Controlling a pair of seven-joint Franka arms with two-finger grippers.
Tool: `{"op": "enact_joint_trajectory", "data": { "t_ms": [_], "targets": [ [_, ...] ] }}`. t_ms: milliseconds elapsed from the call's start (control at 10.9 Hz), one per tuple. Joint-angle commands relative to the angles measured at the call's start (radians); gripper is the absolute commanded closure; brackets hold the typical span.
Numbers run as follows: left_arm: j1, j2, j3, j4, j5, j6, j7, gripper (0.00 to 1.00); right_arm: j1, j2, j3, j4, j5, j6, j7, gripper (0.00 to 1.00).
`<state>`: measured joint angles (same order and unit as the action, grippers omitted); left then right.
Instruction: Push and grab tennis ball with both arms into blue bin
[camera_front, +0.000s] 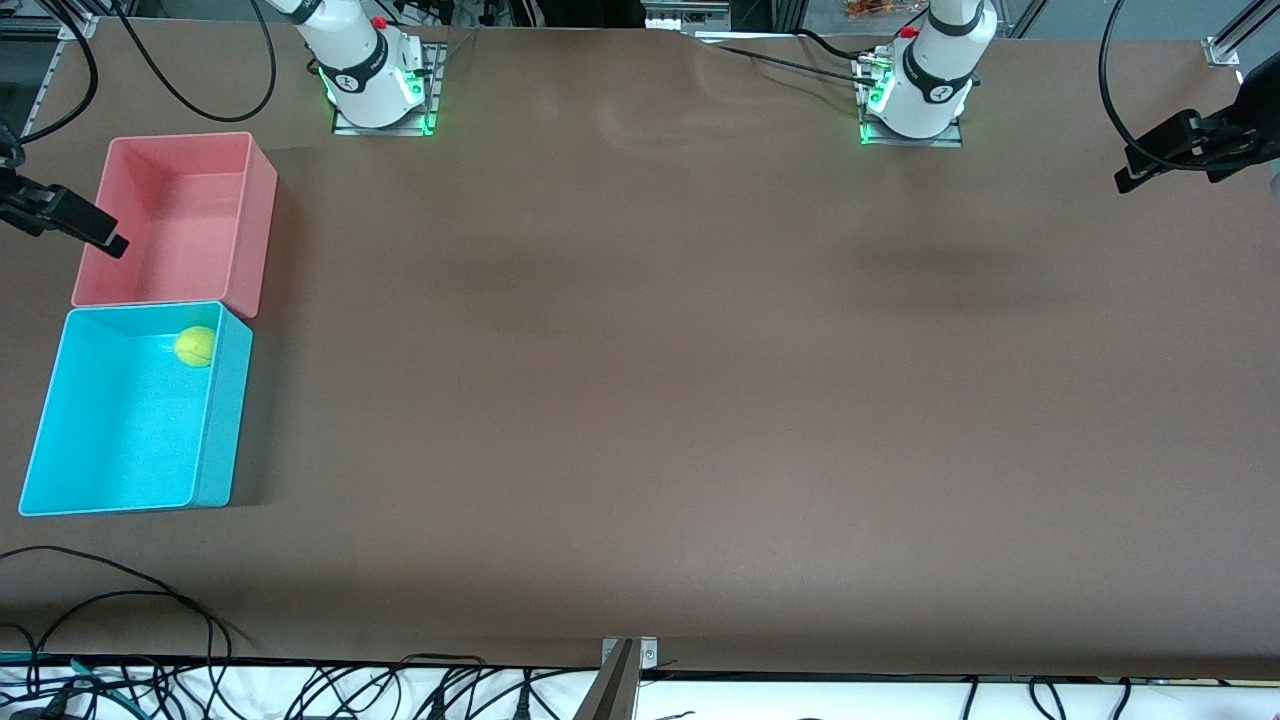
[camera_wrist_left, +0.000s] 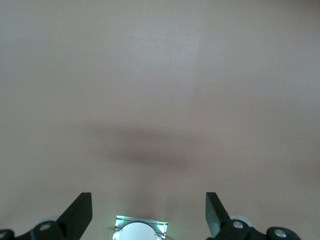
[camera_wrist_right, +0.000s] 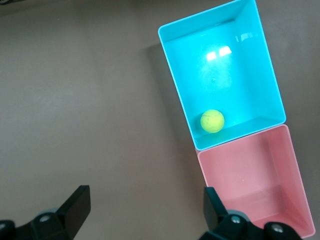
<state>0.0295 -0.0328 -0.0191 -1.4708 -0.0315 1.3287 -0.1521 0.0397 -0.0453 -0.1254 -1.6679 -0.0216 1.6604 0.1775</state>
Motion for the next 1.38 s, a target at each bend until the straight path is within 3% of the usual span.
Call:
{"op": "enact_joint_trajectory", "data": {
  "t_ms": [0, 276, 460, 1287],
  "targets": [
    [0.01, 0.007, -0.002, 0.02, -0.011, -0.019, -0.01, 0.0, -0.027, 0.031, 0.018, 0.037, 0.005, -0.022, -0.001, 0.0],
    [0.003, 0.007, -0.002, 0.023, -0.011, -0.019, -0.012, 0.0, -0.034, 0.045, 0.049, 0.062, 0.006, -0.014, 0.005, 0.0],
    [0.001, 0.008, -0.002, 0.024, -0.011, -0.019, -0.012, 0.0, -0.044, 0.041, 0.105, 0.063, 0.011, -0.014, 0.067, 0.0],
    [-0.003, 0.008, -0.005, 0.024, -0.011, -0.019, -0.012, 0.0, -0.038, 0.013, 0.115, 0.062, 0.008, -0.103, 0.057, 0.0]
  ]
}}
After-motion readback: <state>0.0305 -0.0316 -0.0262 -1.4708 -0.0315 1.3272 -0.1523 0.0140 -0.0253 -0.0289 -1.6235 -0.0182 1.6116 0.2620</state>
